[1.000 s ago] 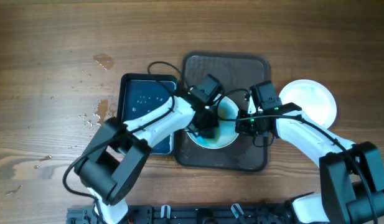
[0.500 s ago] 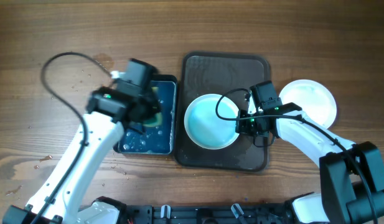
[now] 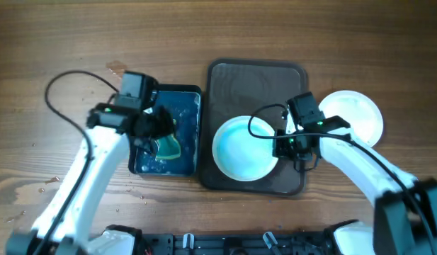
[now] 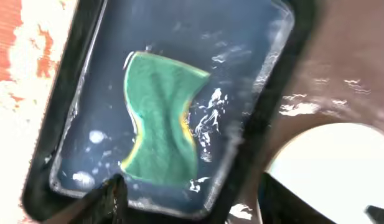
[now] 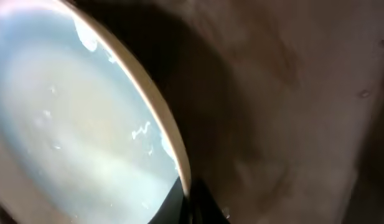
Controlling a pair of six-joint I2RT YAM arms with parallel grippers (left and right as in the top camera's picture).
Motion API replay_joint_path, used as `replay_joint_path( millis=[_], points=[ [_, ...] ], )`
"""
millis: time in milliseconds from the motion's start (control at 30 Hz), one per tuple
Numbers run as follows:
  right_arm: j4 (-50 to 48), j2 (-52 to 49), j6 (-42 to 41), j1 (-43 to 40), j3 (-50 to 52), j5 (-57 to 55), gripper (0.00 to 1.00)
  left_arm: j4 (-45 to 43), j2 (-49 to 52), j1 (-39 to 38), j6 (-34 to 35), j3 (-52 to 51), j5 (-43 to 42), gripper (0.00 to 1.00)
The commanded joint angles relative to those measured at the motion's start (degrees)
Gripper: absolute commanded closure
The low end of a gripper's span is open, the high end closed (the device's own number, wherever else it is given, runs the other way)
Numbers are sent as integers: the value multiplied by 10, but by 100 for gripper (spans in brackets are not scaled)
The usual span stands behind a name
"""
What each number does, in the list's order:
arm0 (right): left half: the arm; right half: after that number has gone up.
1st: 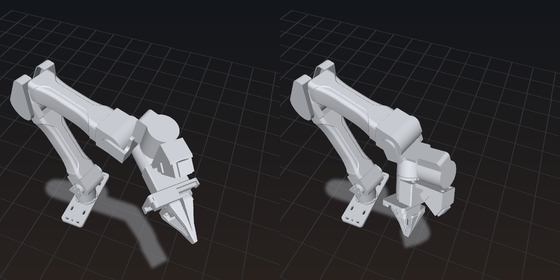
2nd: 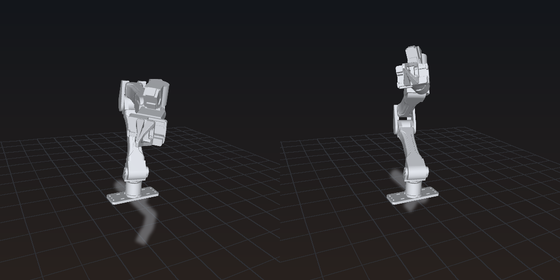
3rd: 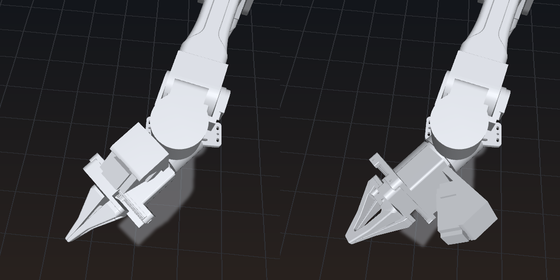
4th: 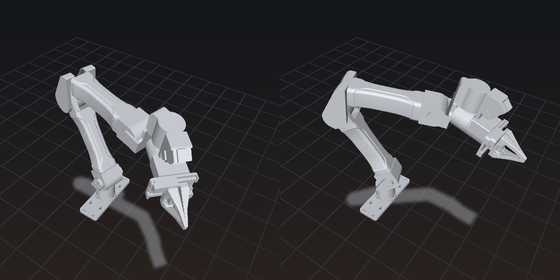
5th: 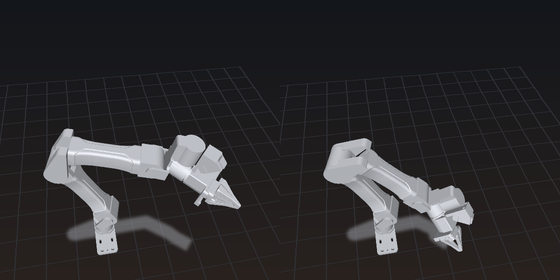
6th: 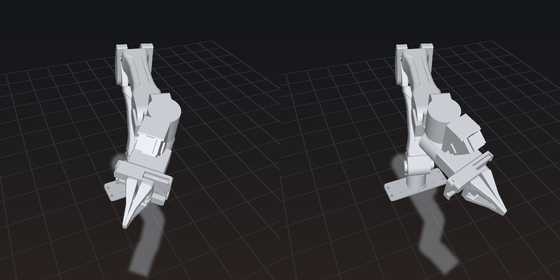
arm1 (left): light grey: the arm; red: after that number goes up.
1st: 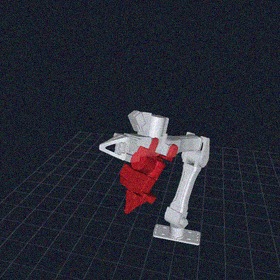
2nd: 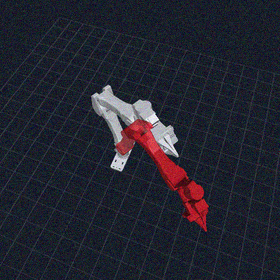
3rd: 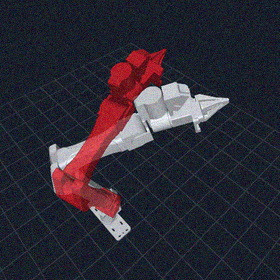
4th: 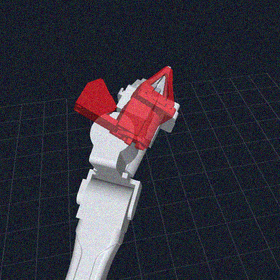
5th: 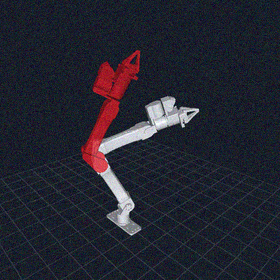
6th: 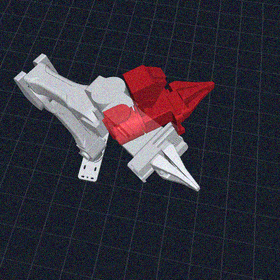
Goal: Clean dirty plates on tray and stack at the side
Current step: 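Return the sponge to the water tray and raise the left gripper, then lift the last plate with the right gripper and tilt it over the water tray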
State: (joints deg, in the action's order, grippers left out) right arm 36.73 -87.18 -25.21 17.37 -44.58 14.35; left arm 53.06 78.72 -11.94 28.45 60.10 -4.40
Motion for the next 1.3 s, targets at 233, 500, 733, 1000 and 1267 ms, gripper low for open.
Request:
replay_joint_path(
  millis=[233,500,733,1000,1267],
  points=[
    [206,30,54,73,-272,5,96,119,-185,166,-11,140,4,0],
    [-84,-26,-17,316,-283,-424,95,128,-205,176,-11,140,4,0],
    [-202,-26,133,421,-283,-662,96,128,-204,176,-11,140,4,0],
    [-285,-26,325,491,-283,-768,96,128,-204,176,-11,140,4,0],
    [-285,-26,359,493,-281,-747,96,128,-204,176,-11,140,4,0]
  ],
)
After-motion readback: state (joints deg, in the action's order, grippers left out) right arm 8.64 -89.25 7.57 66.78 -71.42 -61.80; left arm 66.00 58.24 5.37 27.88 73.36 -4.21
